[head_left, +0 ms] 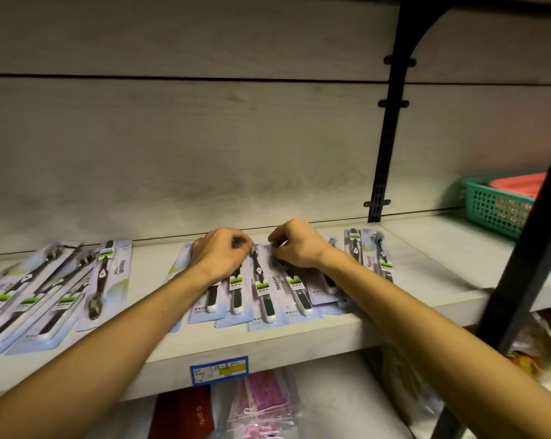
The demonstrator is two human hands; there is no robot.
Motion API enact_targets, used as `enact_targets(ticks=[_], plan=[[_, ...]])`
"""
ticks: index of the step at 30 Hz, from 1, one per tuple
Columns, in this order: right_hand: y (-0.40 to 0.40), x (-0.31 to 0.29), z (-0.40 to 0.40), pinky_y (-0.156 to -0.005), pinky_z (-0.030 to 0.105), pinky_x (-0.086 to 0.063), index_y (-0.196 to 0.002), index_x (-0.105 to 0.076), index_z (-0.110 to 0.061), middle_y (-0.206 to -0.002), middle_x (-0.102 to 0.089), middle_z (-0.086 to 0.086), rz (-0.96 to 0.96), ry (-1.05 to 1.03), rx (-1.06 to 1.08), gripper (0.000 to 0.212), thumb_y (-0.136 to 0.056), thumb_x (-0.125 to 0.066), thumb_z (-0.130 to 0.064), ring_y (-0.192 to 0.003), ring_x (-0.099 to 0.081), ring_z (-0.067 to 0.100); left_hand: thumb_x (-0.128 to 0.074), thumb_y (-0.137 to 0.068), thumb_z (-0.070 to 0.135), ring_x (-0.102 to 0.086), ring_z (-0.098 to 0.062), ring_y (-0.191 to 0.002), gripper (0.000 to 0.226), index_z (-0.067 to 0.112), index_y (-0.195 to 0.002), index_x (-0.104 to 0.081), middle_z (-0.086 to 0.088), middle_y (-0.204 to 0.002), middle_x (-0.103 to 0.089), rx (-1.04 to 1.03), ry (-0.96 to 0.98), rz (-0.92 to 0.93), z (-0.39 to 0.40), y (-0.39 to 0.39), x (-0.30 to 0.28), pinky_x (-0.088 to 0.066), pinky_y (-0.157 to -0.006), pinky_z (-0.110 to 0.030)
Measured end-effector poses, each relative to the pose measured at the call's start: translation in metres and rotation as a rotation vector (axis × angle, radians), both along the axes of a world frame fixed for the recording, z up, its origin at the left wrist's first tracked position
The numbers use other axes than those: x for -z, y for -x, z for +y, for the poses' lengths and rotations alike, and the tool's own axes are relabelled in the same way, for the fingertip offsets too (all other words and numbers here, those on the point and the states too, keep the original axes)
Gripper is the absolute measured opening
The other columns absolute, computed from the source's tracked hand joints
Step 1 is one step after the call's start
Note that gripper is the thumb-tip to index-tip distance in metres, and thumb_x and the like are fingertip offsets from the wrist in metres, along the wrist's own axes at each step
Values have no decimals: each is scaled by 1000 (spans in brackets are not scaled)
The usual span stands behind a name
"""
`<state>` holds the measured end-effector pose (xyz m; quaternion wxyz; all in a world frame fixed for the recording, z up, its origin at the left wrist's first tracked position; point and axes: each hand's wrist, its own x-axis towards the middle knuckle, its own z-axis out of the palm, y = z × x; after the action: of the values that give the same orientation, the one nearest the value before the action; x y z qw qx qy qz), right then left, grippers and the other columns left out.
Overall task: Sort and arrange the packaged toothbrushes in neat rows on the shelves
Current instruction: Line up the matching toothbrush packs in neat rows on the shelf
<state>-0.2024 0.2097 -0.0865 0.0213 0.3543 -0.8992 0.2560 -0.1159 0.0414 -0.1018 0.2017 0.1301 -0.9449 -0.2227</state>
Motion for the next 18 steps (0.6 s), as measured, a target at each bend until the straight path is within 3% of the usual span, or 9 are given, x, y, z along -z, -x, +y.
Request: enact_targets(ticks=[4,7,10,13,15,18], plan=[[-11,-2,-1,-100,32,-49,-125,-69,-9,-124,-70,9,-9,8,44,37,-89,-62,-8,-116,-65,23,-63,-83,65,-66,-17,-101,31,38,-92,-74,15,-97,-73,-16,-63,19,-1,-1,-1,-52,-91,-37],[-19,-3,-3,-102,34,-48,-135,-61,-8,-129,-66,14,-91,20,30,42,-93,-57,-10,-119,-62,28,-64,-76,72,-62,-17,-105,40,37,-95,-70,14,-100,-69,17,30,-40,2,-3,0,-46,-99,-45],[-22,-14,11,-111,34,-42,-145,-48,-7,-146,-52,12,-260,211,-80,52,-94,-56,0,-132,-52,25,-64,-79,68,-60,-20,-110,37,39,-101,-69,14,-101,-65,30,76,-43,5,-4,0,-41,-104,-51],[-7,-27,43,-110,36,-43,-139,-54,-8,-142,-56,9,-152,377,-5,44,-96,-57,-3,-128,-55,23,-62,-82,67,-59,-20,-112,41,36,-108,-69,11,-115,-67,58,111,-43,6,-3,0,-42,-103,-49],[5,-25,63,-111,37,-42,-136,-57,-6,-138,-60,10,-49,292,84,41,-96,-59,-8,-127,-56,24,-61,-85,65,-60,-22,-112,42,33,-111,-69,7,-120,-67,102,147,-44,5,-1,1,-47,-96,-42],[6,-7,76,-106,39,-46,-137,-58,-12,-136,-63,6,-85,68,87,41,-100,-58,-28,-121,-60,22,-55,-89,65,-57,-25,-119,50,31,-126,-63,4,-131,-64,127,226,-81,6,2,2,-44,-96,-38]])
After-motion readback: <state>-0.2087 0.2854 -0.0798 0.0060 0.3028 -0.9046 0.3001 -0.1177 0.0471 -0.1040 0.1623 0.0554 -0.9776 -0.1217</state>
